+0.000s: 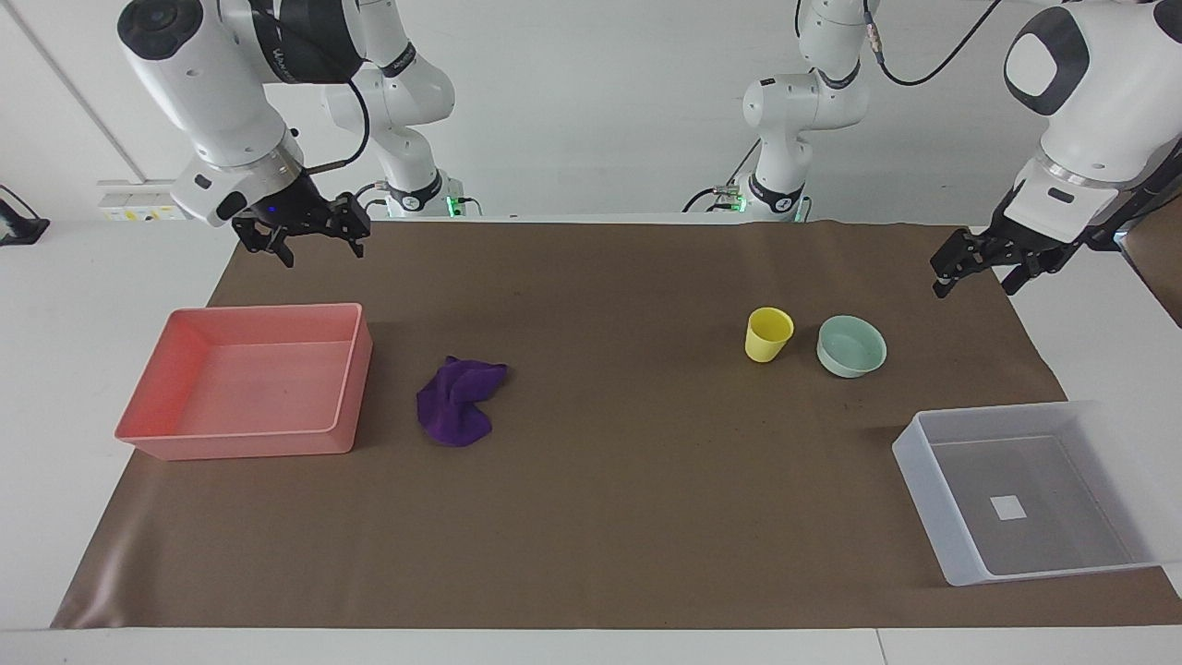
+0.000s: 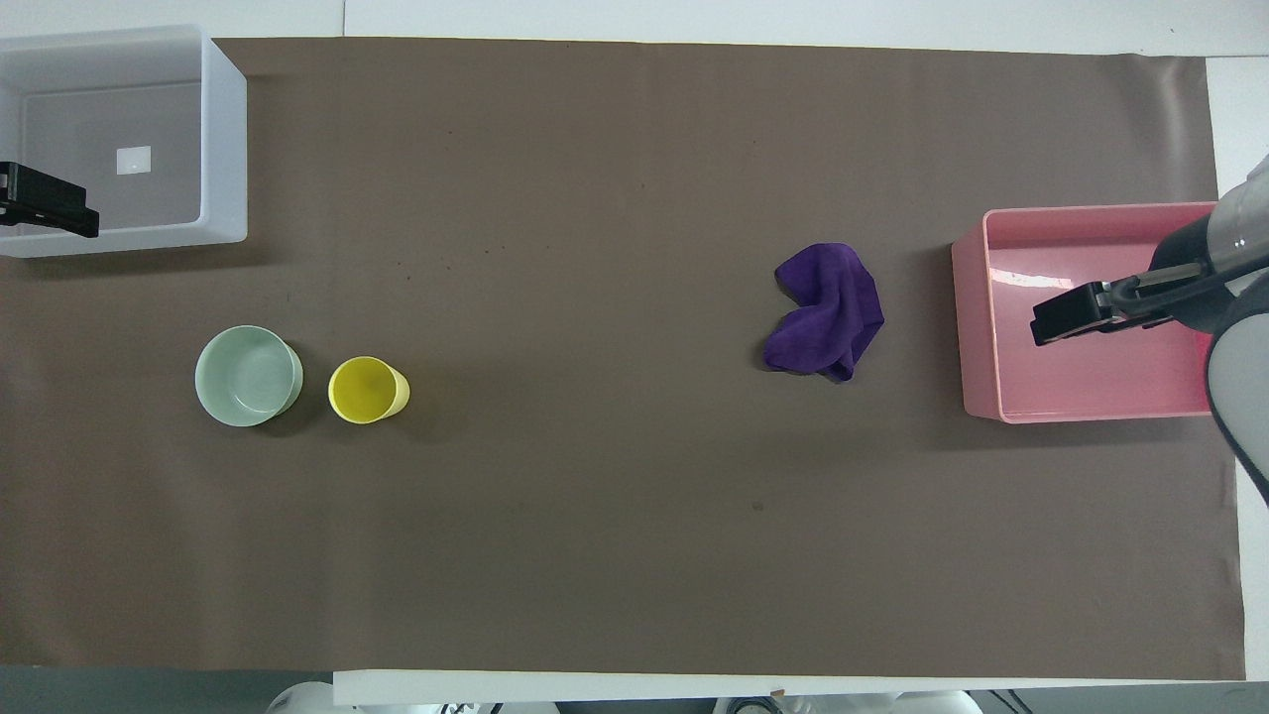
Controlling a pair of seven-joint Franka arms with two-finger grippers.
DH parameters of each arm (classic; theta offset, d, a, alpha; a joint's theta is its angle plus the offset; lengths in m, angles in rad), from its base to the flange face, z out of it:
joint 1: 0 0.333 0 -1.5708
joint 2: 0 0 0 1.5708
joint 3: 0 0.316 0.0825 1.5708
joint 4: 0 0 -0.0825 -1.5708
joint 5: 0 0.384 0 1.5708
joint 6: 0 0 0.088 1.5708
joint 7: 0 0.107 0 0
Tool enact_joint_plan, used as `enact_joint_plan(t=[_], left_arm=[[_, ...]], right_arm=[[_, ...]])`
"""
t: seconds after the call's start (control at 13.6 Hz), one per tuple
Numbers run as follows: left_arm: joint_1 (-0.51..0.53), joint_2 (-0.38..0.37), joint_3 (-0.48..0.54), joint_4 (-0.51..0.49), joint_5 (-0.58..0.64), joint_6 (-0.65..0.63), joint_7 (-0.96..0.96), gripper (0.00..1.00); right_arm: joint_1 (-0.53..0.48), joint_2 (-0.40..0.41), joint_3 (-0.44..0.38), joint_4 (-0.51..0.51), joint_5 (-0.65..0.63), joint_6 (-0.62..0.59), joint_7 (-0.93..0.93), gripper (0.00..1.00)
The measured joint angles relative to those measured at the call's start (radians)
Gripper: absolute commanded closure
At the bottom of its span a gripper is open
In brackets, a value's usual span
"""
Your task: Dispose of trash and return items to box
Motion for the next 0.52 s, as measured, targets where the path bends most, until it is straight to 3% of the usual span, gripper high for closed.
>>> enact_joint_plan(t=[0.37,0.52], left_arm=[[0.000,-0.001,0.003,-0.024,0.000,-0.018,0.030,0.00],[0.003,-0.034,0.008,-0.133,0.000,0.068,0.030,0.00]], right_arm=[[0.000,0.000,-0.003,0.000,0.000,0.000,0.000,0.01],[0.000,0.000,-0.003,-0.002,0.000,0.005,0.000,0.01]])
